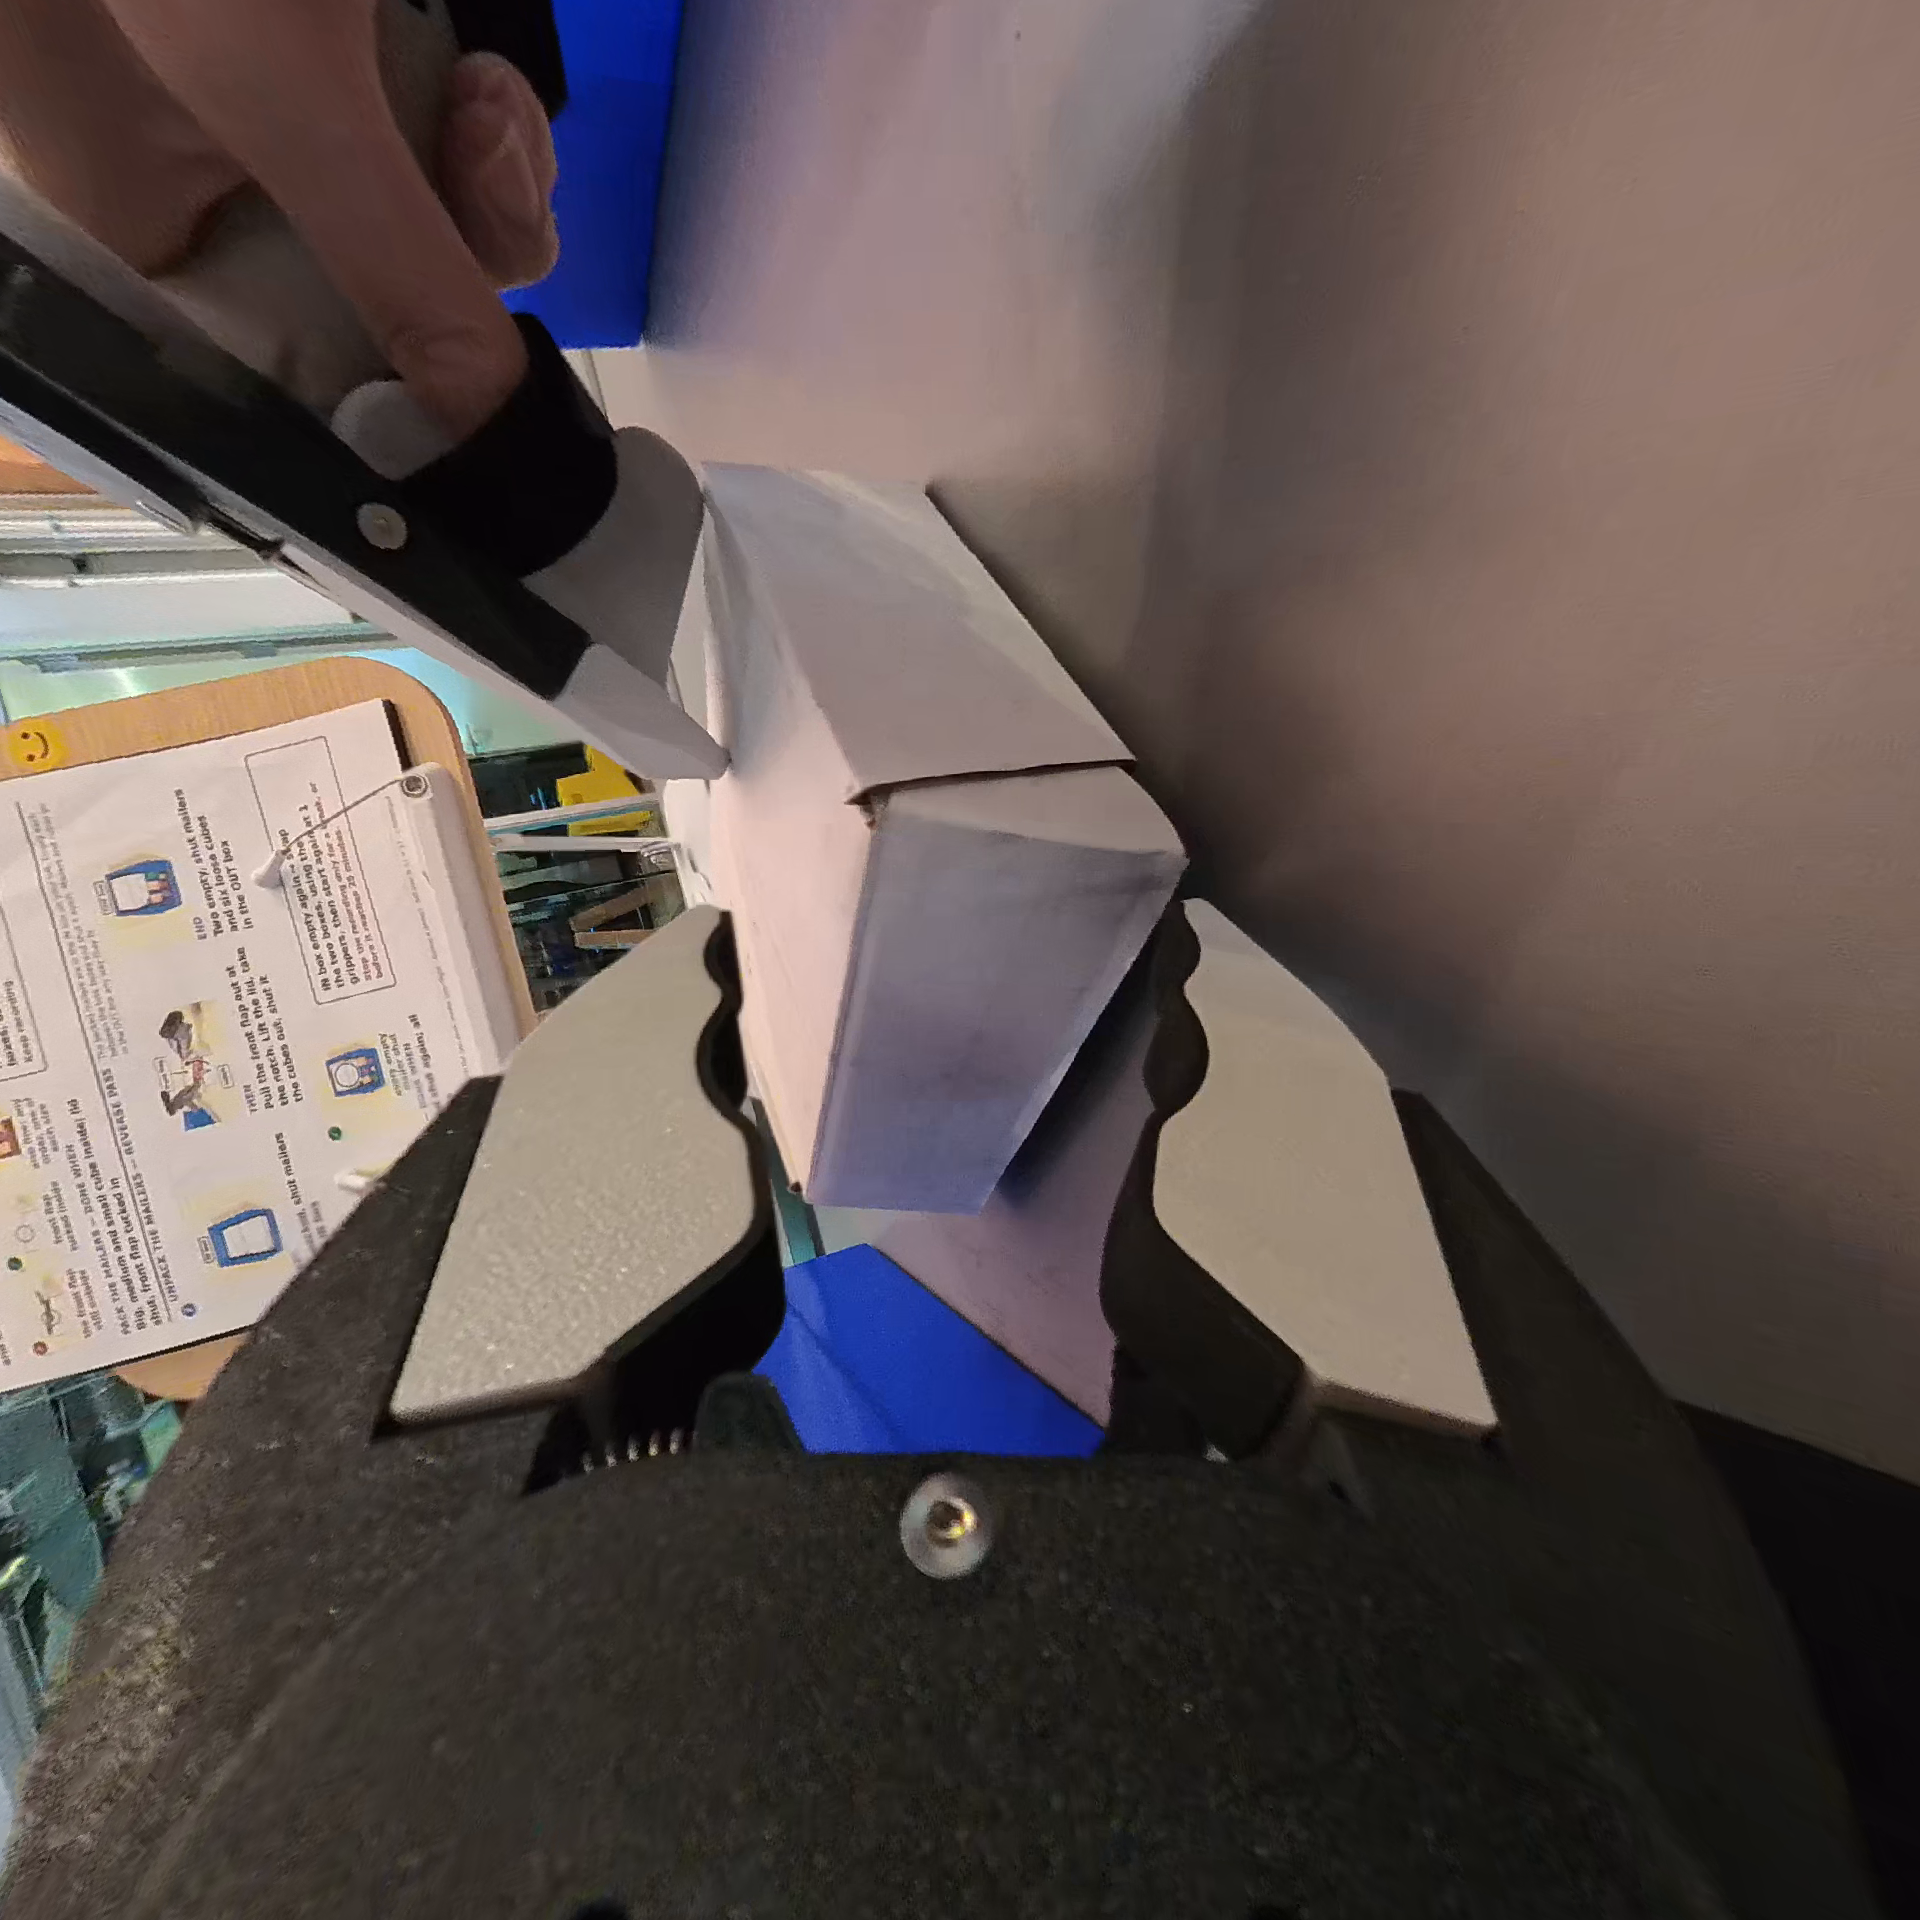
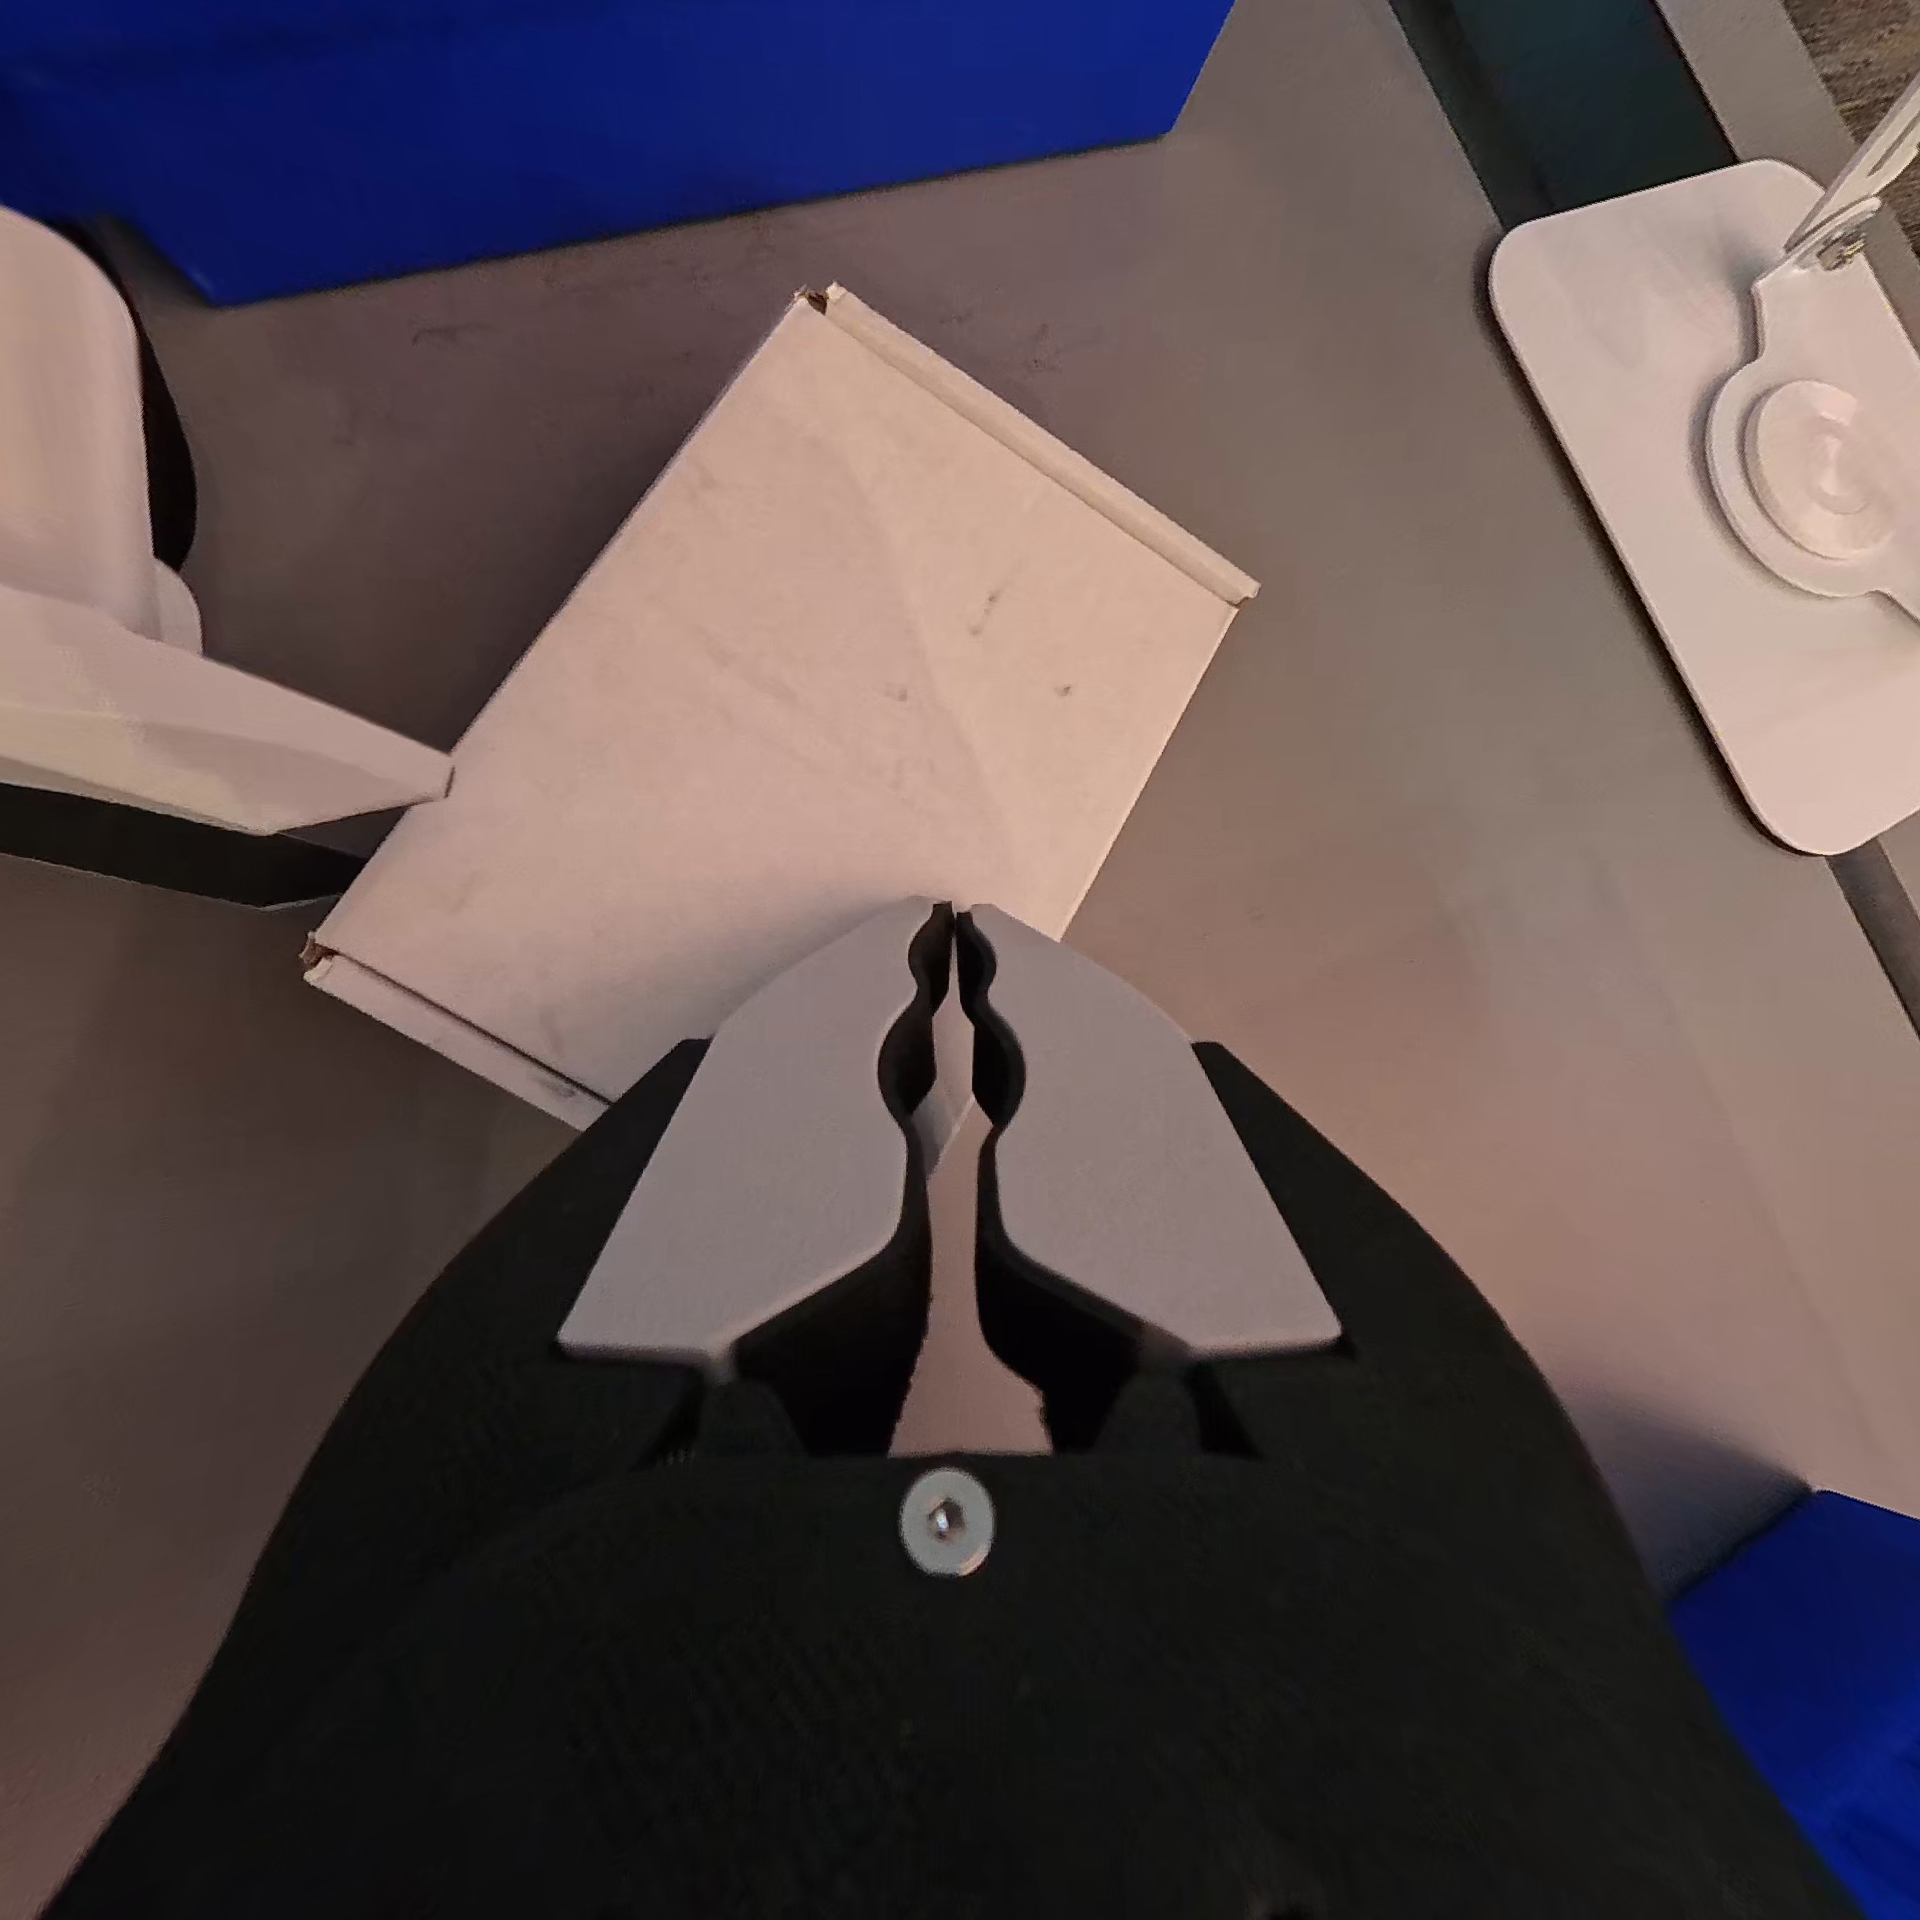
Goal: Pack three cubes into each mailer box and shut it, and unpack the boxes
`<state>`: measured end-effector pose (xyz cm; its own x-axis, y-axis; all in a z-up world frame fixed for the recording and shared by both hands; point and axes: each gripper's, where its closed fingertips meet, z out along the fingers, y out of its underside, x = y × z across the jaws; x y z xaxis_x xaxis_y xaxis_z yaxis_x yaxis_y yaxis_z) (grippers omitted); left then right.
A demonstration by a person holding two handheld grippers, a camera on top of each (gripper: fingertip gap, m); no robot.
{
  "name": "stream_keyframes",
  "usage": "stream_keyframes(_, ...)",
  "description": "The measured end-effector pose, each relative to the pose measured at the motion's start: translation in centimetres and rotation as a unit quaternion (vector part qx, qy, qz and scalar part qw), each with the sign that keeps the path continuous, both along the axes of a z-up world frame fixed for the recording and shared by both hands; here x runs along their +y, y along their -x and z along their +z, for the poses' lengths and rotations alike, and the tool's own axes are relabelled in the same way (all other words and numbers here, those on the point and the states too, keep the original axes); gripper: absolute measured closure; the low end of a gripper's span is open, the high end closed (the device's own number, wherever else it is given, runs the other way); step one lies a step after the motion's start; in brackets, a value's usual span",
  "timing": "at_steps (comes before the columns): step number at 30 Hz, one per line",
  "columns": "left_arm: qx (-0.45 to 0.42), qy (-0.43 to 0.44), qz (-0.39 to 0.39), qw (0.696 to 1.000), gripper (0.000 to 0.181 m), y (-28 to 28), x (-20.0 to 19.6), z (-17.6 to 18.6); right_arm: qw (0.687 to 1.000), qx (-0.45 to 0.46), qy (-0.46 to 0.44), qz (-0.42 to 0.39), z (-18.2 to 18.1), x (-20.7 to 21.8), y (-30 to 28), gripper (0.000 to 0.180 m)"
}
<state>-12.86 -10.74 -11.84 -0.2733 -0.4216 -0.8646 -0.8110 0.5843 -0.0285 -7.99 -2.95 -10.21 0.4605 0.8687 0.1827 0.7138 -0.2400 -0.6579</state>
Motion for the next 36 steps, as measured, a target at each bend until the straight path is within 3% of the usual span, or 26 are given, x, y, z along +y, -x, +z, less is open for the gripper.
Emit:
stream_keyframes(7, -0.009, 0.001, -0.005, 1.000, 0.112, -0.1, 0.3, -0.2, 0.992, 0.092, 0.075, 0.041, 0.5, -1.7, 1.6, 0.175)
stream_keyframes(9, 0.001, 0.005, 0.000, 1.000, 0.106, 0.1, 0.5, -0.5, 0.991, 0.090, 0.090, 0.047, 0.1, -2.0, 1.7, 0.174)
stream_keyframes(14, 0.021, -0.010, -0.038, 0.999, 0.122, -0.3, 0.0, -1.2, 0.990, 0.090, 0.090, 0.054, 0.0, -1.9, 1.6, 0.176)
stream_keyframes(36, 0.053, 0.015, -0.034, 0.998, 0.123, -0.2, -0.3, -1.0, 0.989, 0.091, 0.089, 0.074, 0.0, -1.9, 1.5, 0.178)
